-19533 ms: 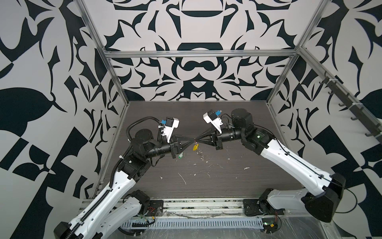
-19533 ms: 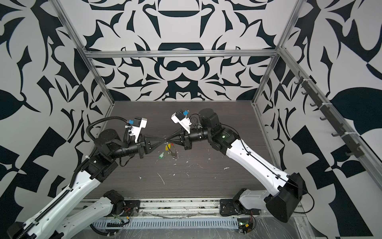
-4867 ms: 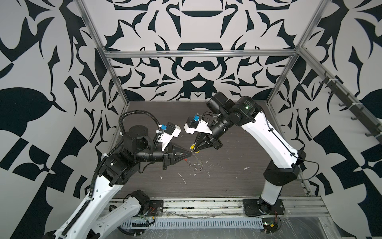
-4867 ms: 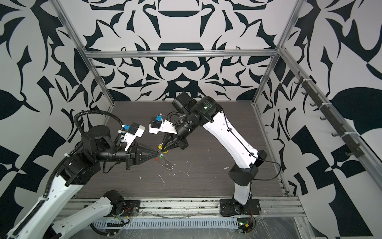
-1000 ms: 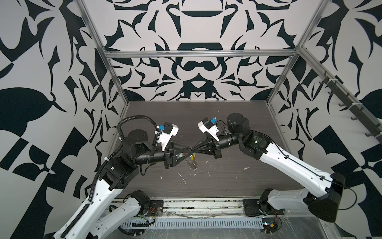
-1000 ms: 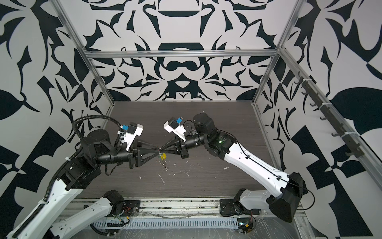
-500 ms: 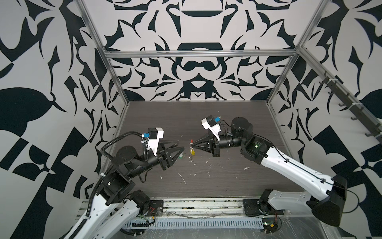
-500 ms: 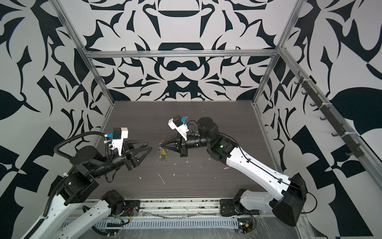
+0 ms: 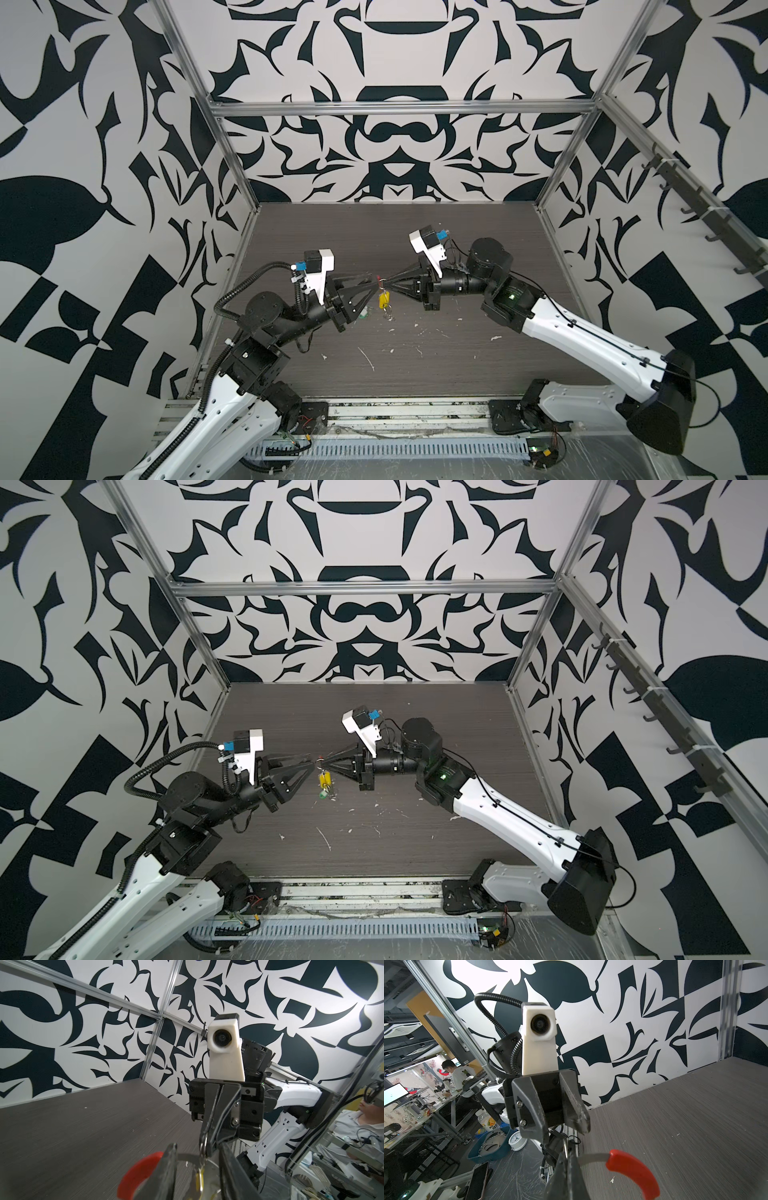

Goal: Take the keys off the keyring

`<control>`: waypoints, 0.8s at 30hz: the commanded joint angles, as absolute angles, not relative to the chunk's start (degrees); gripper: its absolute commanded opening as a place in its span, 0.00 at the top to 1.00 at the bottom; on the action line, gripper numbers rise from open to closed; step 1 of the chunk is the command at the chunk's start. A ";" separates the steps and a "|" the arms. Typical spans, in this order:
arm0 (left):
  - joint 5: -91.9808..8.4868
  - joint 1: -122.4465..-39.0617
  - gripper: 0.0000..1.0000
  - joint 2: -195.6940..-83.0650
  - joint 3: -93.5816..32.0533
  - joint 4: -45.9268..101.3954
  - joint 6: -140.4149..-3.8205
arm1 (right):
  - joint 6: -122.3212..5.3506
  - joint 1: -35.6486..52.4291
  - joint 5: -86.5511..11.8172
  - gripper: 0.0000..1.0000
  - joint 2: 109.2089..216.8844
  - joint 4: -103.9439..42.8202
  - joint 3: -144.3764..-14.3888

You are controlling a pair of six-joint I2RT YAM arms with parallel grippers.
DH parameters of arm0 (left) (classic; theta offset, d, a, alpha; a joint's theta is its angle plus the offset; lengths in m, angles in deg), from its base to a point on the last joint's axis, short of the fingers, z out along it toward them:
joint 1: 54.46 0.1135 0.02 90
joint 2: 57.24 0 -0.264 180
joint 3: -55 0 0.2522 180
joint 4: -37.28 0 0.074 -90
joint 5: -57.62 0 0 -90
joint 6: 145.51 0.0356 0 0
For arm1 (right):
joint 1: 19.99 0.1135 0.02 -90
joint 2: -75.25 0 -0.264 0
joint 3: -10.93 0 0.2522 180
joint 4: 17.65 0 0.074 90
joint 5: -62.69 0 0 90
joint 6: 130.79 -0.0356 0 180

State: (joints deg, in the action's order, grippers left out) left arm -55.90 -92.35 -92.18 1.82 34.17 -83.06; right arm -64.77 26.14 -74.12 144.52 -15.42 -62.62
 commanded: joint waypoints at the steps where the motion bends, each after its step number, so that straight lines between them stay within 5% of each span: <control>1: -57.98 -92.45 0.65 -92.74 2.74 38.66 -84.69 | -65.75 26.33 -73.55 1.00 142.33 -10.69 -62.77; 24: -60.91 -92.49 0.82 -95.51 1.97 40.38 -87.21 | -65.92 26.33 -72.30 1.00 141.87 -10.53 -62.08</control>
State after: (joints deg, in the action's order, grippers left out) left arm -59.58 -92.35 -95.56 1.84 37.69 -86.17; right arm -65.19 26.14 -72.04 142.93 -14.66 -61.79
